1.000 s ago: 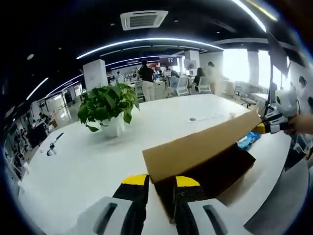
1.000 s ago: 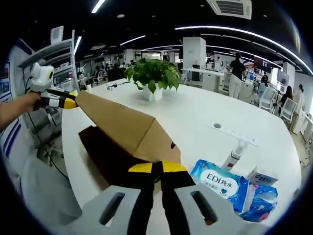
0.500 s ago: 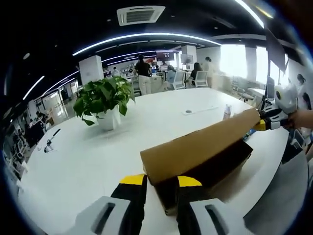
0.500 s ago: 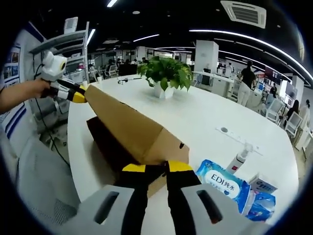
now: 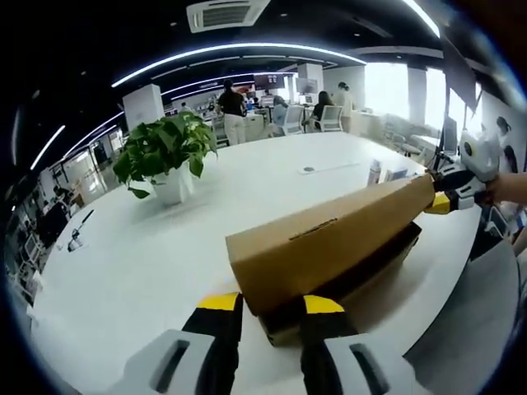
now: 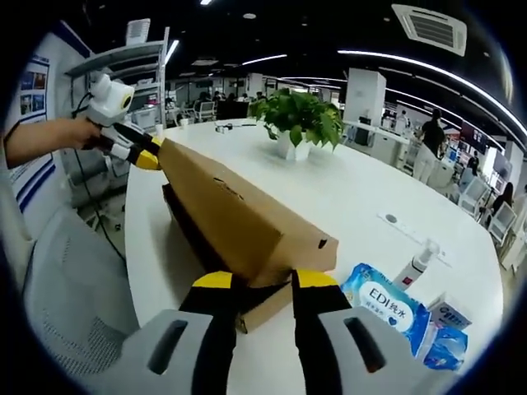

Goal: Operate the shoe box by opening the lid, removing the specified soft item, and placing it in the target area until the item is outside and the box remains undamaged.

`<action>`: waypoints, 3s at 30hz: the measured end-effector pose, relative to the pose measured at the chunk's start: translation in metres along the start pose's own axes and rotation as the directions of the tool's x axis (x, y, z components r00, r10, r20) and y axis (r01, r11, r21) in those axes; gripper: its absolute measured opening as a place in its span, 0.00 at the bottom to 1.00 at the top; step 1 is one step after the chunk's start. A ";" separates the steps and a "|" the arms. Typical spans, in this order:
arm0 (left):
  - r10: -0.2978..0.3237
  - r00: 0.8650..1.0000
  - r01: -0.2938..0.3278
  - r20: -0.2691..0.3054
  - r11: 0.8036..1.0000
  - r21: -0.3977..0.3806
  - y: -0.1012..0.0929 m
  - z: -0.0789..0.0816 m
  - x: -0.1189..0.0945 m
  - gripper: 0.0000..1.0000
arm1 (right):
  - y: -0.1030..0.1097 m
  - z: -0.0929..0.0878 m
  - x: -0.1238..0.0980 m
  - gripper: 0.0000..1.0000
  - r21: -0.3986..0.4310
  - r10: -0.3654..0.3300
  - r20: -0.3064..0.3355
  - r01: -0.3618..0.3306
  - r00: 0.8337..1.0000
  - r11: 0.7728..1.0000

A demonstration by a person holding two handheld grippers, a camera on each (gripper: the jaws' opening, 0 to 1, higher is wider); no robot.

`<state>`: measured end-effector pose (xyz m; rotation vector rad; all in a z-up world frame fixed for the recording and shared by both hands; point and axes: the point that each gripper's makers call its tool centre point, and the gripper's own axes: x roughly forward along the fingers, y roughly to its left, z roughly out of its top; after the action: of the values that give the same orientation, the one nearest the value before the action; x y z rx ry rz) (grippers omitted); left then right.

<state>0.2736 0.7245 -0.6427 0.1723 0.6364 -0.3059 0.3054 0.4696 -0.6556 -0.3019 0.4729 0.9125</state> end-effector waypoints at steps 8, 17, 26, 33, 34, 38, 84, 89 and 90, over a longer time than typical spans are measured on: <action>-0.027 0.999 0.026 -0.026 1.000 -0.005 -0.005 -0.012 0.005 0.31 | 0.007 -0.009 0.003 0.29 0.017 0.026 -0.019 -0.026 0.999 1.000; -0.051 0.997 0.050 -0.062 0.999 -0.013 -0.009 -0.027 0.011 0.33 | 0.016 -0.019 0.004 0.34 0.025 0.060 -0.028 -0.059 0.998 0.998; -0.082 0.990 0.082 -0.112 0.997 -0.010 -0.011 -0.039 0.019 0.33 | 0.020 -0.029 0.010 0.35 0.050 0.078 -0.049 -0.076 0.996 0.996; -0.090 0.987 0.089 -0.136 0.996 -0.013 -0.013 -0.046 0.024 0.33 | 0.022 -0.037 0.014 0.36 0.057 0.082 -0.067 -0.079 0.994 0.995; -0.090 0.986 0.090 -0.140 0.996 -0.010 -0.013 -0.048 0.025 0.33 | 0.022 -0.038 0.015 0.37 0.059 0.083 -0.068 -0.079 0.994 0.995; -0.089 0.984 0.089 -0.151 0.996 -0.011 -0.013 -0.052 0.028 0.33 | 0.022 -0.042 0.017 0.37 0.079 0.085 -0.072 -0.079 0.994 0.994; -0.080 0.978 0.078 -0.194 0.997 -0.017 -0.004 -0.048 0.070 0.32 | -0.008 -0.051 0.045 0.31 0.127 0.018 -0.098 -0.006 0.995 0.992; -0.082 0.977 0.081 -0.195 0.997 -0.016 -0.001 -0.042 0.078 0.32 | -0.017 -0.050 0.049 0.31 0.127 0.014 -0.099 -0.002 0.995 0.992; -0.083 0.977 0.081 -0.195 0.997 -0.017 -0.001 -0.041 0.080 0.32 | -0.019 -0.049 0.049 0.31 0.127 0.014 -0.099 -0.001 0.995 0.992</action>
<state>0.3111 0.7160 -0.7239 0.1695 0.8409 -0.3686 0.3333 0.4708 -0.7222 -0.2301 0.6218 0.8729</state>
